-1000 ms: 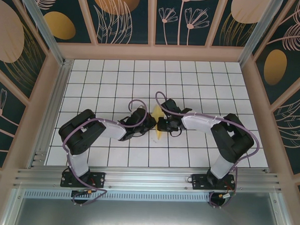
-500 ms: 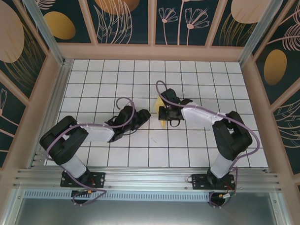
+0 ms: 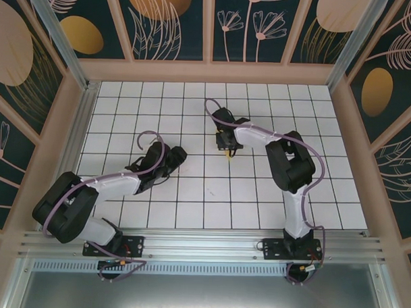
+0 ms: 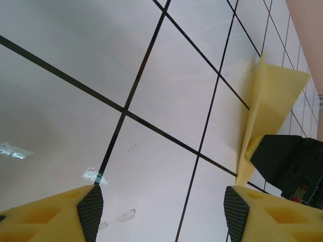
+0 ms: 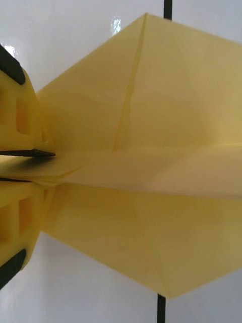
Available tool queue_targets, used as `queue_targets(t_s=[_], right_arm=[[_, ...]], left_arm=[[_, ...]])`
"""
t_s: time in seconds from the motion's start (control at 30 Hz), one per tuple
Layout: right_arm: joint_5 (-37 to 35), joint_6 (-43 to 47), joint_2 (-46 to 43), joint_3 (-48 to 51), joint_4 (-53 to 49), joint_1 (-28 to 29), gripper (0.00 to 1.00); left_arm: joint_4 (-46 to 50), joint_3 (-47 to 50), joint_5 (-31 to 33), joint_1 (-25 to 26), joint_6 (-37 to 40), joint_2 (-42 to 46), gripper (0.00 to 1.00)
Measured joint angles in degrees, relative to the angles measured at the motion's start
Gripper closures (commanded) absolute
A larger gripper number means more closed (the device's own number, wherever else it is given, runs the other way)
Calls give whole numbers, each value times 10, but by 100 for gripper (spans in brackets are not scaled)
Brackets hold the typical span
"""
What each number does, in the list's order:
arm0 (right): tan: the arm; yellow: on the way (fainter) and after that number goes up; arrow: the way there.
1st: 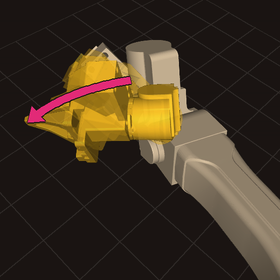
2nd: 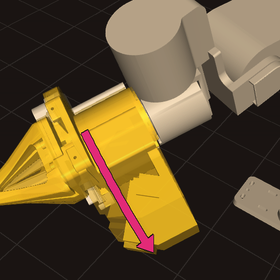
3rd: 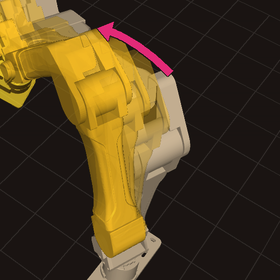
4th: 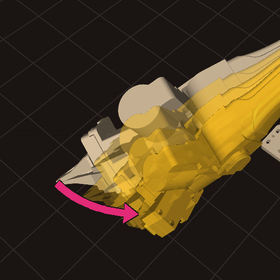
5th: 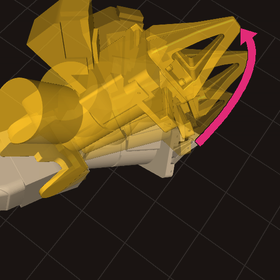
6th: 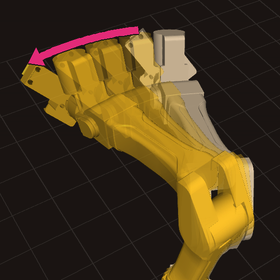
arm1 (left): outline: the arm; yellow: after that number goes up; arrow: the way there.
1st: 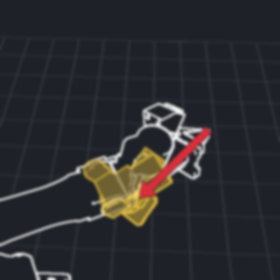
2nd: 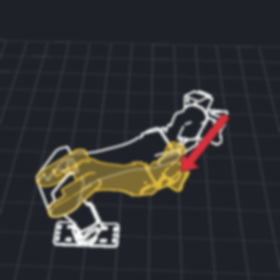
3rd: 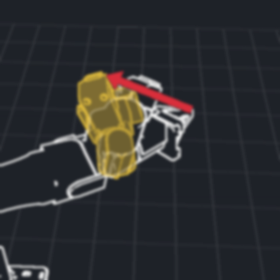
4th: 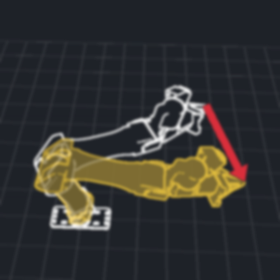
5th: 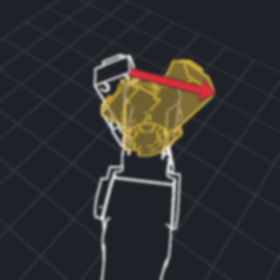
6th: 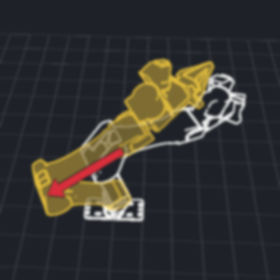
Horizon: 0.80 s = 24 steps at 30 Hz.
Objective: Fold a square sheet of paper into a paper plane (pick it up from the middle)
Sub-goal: Move a paper plane to the center of the table, then reset both arms
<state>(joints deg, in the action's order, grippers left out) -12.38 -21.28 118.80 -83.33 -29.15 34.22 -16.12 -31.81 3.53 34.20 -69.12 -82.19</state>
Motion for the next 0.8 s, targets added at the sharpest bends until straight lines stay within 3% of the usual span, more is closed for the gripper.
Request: queue_targets(t_s=[0.17, 0.37, 0.5, 0.63, 0.8], right_arm=[[-3, 0, 1, -20, -17, 0, 71], [-24, -2, -26, -42, -40, 0, 43], [-44, -7, -110, -37, -40, -8, 25], [-80, -3, -252, 25, 17, -50, 2], [-125, 17, -415, 185, 148, -170, 1]], left_arm=[[21, 0, 6, -3, 11, 7, 32], [90, -15, 44, -18, 44, 35, 27], [144, -41, 88, -41, 76, 81, 19], [191, -47, 164, -77, 123, 159, 9], [213, -31, 299, -112, 199, 272, 2]])
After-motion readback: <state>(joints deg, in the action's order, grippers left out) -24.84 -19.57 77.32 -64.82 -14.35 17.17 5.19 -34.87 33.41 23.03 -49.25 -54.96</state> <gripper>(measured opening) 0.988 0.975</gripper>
